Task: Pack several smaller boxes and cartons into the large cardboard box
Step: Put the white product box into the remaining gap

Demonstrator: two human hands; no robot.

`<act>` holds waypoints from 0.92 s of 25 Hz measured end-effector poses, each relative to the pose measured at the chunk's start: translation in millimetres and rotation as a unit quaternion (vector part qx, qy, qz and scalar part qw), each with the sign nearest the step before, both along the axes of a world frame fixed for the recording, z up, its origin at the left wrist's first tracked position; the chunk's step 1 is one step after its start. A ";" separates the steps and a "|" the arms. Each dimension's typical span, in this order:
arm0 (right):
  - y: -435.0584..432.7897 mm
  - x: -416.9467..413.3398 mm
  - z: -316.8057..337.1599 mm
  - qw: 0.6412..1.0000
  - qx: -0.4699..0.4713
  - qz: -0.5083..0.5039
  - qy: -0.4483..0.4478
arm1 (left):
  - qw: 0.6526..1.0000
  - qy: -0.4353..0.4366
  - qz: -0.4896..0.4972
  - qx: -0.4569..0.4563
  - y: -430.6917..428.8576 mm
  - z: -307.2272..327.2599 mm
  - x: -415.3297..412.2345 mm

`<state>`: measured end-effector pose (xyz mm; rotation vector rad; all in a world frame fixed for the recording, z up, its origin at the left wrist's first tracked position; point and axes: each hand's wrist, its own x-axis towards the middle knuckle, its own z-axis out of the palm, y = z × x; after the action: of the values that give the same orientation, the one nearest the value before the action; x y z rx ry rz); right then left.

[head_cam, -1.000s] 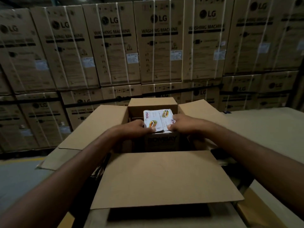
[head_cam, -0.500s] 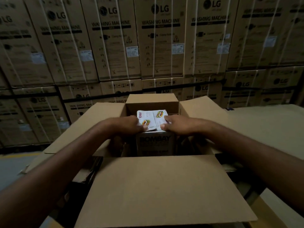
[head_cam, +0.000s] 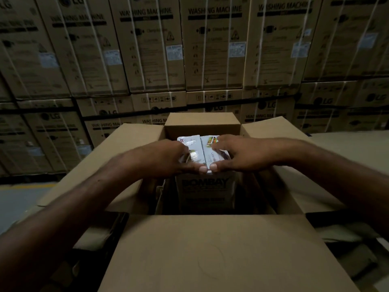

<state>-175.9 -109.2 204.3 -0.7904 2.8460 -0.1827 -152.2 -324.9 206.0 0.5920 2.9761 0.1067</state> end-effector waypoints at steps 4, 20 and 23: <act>-7.1 -9.2 2.6 0.999 -0.004 0.035 -0.036 | 0.995 0.101 -0.003 0.014 -1.5 -2.6 2.8; -50.1 12.9 -2.6 0.993 -0.045 0.102 0.037 | 0.984 0.095 0.106 -0.106 -48.1 3.0 41.7; -24.8 11.6 4.9 0.991 -0.115 0.061 0.039 | 0.989 0.119 0.026 -0.083 -29.6 6.6 38.5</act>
<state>-164.3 -134.0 209.3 -1.0334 2.8720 -0.4784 -113.7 -354.4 212.6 0.5417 3.1866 -0.2228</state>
